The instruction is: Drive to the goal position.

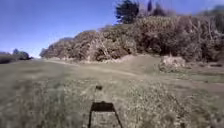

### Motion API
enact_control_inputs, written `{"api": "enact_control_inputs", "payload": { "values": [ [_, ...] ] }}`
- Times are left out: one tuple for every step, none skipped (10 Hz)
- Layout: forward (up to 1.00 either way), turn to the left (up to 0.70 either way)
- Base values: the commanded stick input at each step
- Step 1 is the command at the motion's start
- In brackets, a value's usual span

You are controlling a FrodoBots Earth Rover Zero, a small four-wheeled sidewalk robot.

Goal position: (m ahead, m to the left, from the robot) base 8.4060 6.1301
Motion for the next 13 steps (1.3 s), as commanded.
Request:
{"api": "enact_control_inputs", "payload": {
  "values": [
    [0.7,0.0],
    [0.7,0.0],
    [0.7,0.0],
    [0.7,0.0],
    [0.7,0.0],
    [0.7,0.0],
    [0.7,0.0],
    [0.7,0.0],
    [0.7,0.0],
    [0.7,0.0],
    [0.7,-0.01],
    [0.7,-0.03],
    [0.7,-0.12]
  ]
}}
